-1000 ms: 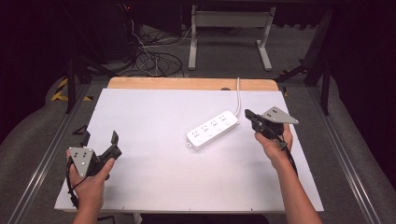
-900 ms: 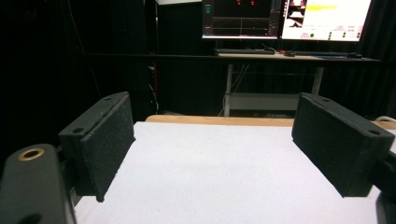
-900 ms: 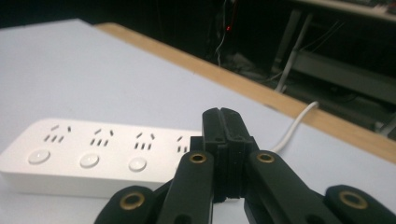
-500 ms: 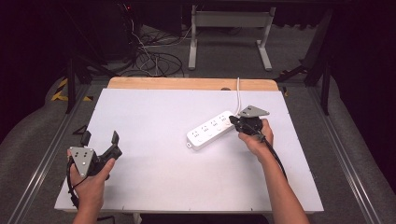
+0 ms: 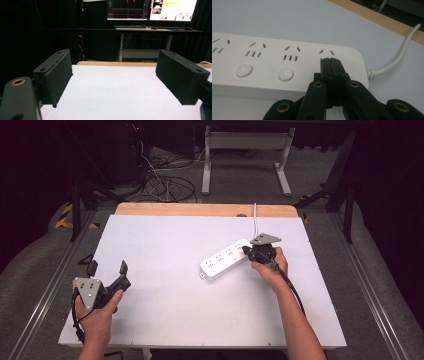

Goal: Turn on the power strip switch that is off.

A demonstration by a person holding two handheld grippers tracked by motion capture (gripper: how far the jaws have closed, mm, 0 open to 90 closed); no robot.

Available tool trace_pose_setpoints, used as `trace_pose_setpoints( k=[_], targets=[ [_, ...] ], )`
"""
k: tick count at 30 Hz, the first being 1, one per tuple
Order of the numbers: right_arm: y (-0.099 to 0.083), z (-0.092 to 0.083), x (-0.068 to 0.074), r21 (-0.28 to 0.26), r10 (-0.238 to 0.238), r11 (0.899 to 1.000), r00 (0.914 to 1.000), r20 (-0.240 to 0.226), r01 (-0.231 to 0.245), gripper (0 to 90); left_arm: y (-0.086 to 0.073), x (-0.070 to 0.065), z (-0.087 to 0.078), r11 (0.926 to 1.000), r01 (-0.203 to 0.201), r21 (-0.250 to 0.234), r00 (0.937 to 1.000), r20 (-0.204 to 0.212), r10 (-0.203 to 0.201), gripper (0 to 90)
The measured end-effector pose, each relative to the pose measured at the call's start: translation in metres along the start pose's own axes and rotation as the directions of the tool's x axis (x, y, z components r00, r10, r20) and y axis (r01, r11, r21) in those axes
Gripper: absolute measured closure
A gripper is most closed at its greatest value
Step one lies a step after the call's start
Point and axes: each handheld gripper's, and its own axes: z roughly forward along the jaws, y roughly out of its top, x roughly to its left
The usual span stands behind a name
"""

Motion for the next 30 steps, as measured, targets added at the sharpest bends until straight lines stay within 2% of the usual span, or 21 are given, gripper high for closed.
trace_pose_setpoints(
  k=[9, 24, 30],
  targets=[
    [0.0001, 0.003, 0.0002, 0.003, 0.047, 0.999, 0.9989, -0.011, -0.047, 90.0, 0.0001, -0.0003, -0.0007, 1.0, -0.006, 0.003, 1.0, 0.003, 0.006, 14.7],
    [0.0003, 0.0044, 0.0029, 0.018, 0.092, 0.996, 0.9956, 0.016, -0.092, 90.0, 0.0005, 0.0015, -0.003, 1.0, -0.005, -0.001, 1.0, -0.004, 0.005, 14.7],
    [0.0003, 0.0041, 0.0035, 0.02, 0.087, 0.996, 0.9961, 0.017, -0.087, 90.0, 0.0004, 0.0017, -0.0032, 1.0, -0.007, 0.0, 1.0, -0.004, 0.007, 14.7]
  ],
)
